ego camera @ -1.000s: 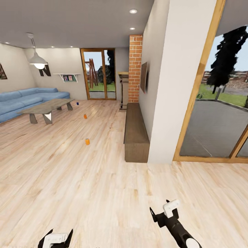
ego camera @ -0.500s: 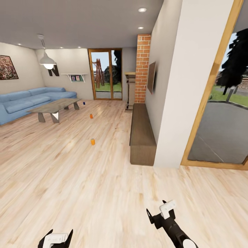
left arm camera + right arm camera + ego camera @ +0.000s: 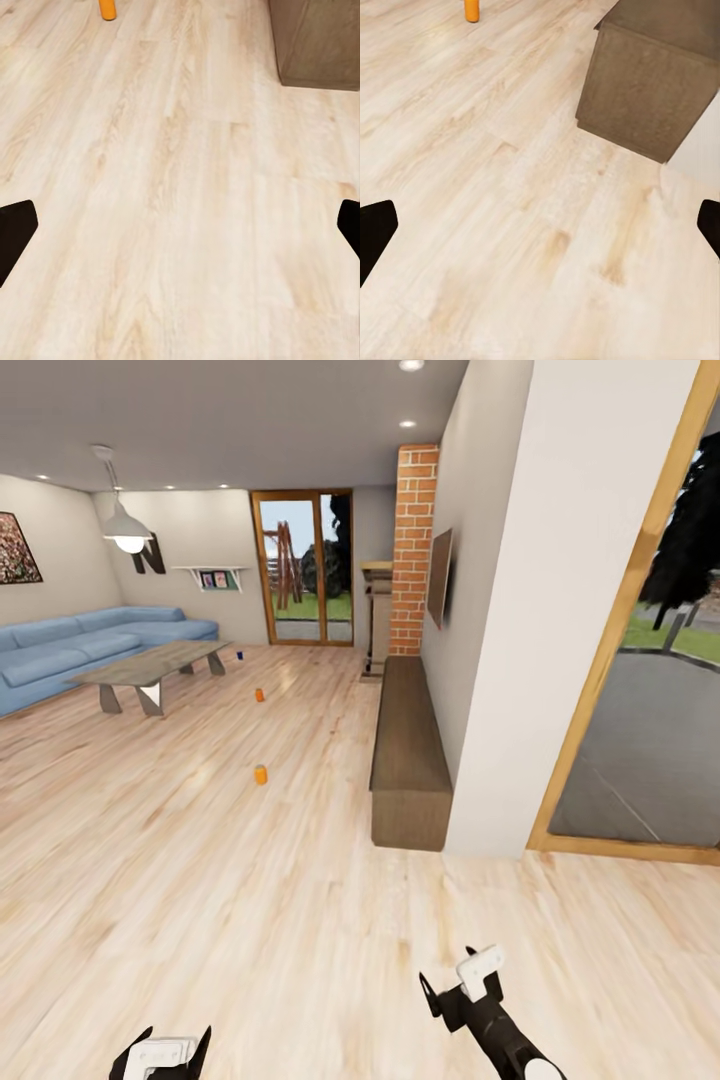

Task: Put the three can of soda from the living room inside the tash can in the kitchen.

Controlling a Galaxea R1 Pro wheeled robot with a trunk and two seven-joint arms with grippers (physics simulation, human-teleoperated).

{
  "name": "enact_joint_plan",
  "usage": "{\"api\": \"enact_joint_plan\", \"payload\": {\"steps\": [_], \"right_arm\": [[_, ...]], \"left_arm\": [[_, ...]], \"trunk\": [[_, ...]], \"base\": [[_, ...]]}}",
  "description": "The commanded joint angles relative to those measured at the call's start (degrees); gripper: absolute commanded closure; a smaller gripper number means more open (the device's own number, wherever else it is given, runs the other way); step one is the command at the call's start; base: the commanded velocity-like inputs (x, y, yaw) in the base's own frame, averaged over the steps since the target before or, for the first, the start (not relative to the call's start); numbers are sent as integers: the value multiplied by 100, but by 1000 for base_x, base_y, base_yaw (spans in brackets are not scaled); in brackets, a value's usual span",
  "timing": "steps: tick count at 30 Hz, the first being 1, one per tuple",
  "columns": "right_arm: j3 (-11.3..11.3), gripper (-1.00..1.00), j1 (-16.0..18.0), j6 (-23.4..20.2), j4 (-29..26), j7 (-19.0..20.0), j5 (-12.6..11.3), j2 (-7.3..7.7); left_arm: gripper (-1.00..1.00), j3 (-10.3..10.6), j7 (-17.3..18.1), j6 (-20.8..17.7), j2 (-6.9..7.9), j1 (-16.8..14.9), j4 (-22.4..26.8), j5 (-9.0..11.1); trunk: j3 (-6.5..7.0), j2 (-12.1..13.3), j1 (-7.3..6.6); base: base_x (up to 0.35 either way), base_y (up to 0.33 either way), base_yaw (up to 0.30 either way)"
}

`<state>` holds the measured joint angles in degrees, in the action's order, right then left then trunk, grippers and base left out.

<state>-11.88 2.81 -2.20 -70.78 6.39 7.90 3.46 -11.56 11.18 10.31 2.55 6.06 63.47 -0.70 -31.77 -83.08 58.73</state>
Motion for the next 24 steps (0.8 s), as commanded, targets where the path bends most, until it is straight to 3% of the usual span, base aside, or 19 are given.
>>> {"api": "enact_joint_plan", "payload": {"steps": [1,9,19,24], "right_arm": [[-12,-100,0,0,6,-16,0,-2],[-215,-100,0,21,91,-457,-4,-7],[-261,-100,0,82,162,-529,-6,-10],[-269,-100,0,80,194,-549,-1,-81]], "left_arm": [[-100,-1,-2,1,0,0,0,0],[-100,0,-10,18,0,0,-1,5],[-100,-2,-11,56,0,0,2,9],[-100,-3,-14,52,0,0,5,12]], "trunk": [[-9,0,0],[-60,0,0],[-65,0,0],[-66,0,0]], "base": [[294,-176,12],[281,-176,39],[213,-121,14],[162,-96,173]]}}
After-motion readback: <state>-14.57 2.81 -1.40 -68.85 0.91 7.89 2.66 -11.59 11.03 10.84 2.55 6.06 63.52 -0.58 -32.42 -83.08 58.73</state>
